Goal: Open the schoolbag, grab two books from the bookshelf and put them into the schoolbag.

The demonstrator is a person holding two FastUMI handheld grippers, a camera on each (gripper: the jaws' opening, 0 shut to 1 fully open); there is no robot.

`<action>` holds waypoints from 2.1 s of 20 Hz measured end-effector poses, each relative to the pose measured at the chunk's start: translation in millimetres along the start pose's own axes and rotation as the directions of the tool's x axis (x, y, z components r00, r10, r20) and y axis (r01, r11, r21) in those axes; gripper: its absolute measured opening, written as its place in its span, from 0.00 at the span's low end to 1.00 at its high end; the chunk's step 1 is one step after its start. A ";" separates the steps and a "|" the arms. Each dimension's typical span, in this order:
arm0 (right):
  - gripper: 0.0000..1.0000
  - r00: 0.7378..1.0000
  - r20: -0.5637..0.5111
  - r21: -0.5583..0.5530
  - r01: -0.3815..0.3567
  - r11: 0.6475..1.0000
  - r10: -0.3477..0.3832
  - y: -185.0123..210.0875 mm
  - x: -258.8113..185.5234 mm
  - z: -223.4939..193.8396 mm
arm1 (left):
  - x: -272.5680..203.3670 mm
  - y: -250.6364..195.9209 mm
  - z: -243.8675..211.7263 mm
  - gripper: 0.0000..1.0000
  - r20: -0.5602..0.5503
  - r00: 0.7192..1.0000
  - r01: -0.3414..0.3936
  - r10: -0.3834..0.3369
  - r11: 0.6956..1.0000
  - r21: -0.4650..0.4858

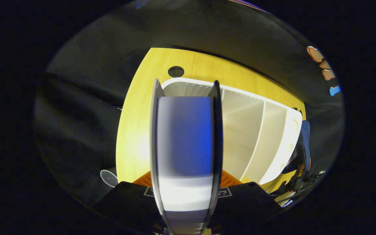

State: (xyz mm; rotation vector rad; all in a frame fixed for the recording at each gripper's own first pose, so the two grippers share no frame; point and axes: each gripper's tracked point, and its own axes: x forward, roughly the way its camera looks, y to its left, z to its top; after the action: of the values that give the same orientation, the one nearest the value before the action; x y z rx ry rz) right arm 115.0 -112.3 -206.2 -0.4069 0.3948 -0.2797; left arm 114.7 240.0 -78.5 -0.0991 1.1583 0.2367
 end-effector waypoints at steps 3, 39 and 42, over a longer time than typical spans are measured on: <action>0.13 1.000 0.004 0.001 -0.011 1.000 0.011 1.1 0.0 -0.4 | -29.8 -4.6 -9.0 0.44 0.031 0.999 -0.013 0.013 1.000 0.019; 0.15 0.988 0.035 0.197 -0.152 0.968 0.148 -22.3 6.0 10.5 | -76.5 -337.4 -101.6 0.40 0.257 0.819 0.544 -0.513 0.836 -0.066; 0.17 0.985 0.040 0.246 -0.171 0.954 0.166 -26.4 6.3 11.3 | -36.0 -365.1 -108.4 0.40 0.242 0.802 0.582 -0.546 0.806 -0.113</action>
State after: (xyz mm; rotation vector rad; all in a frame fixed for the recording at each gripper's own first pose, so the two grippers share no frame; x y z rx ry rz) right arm 120.6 -134.1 -187.2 -0.1281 0.3684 -0.1557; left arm 90.3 -140.8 -105.1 -0.5678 0.8572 -0.1836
